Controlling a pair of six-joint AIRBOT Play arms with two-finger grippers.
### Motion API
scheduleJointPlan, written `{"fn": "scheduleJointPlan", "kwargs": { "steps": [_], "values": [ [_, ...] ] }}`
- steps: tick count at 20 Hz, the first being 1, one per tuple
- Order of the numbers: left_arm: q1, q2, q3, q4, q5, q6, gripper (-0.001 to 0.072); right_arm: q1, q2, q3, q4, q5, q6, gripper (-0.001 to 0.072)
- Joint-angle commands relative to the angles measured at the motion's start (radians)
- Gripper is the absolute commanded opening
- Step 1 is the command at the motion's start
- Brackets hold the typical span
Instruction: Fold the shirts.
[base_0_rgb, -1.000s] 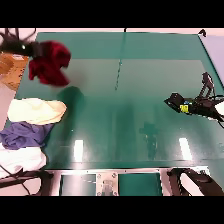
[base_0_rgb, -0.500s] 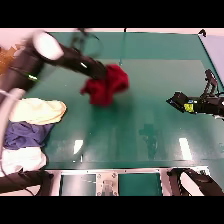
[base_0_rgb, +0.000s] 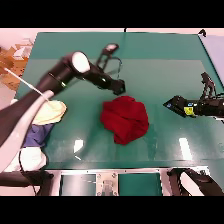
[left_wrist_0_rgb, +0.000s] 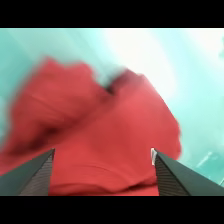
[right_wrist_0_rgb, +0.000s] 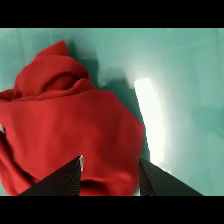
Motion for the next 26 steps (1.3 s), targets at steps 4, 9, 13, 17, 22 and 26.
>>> {"fn": "scheduleJointPlan", "kwargs": {
  "steps": [4, 9, 13, 17, 22, 26],
  "values": [
    [0.213, 0.004, 0.016, 0.042, -0.378, -0.031, 0.0681, 0.0, -0.097, -0.046, -0.026, -0.027, -0.019, 0.0406],
    [0.197, 0.003, -0.327, -0.081, -0.171, -0.017, 0.0681, 0.0, -0.331, -0.046, 0.057, -0.027, -0.158, 0.0407],
    [0.132, -0.003, -0.556, -0.322, 0.055, 0.13, 0.068, 0.0, -0.478, -0.044, 0.174, -0.039, -0.3, 0.0406],
    [0.058, -0.003, -0.607, -0.355, 0.169, 0.165, 0.0678, 0.0, -0.613, -0.006, 0.363, -0.039, -0.446, 0.0405],
    [0.042, -0.002, -0.6, -0.348, 0.231, 0.189, 0.0028, -0.001, -0.678, 0.012, 0.49, 0.014, -0.568, 0.0009],
    [0.114, 0.026, -0.493, -0.234, 0.053, 0.182, 0.0027, -0.068, -0.653, 0.061, 0.501, 0.111, -0.575, 0.0012]
  ]
}}
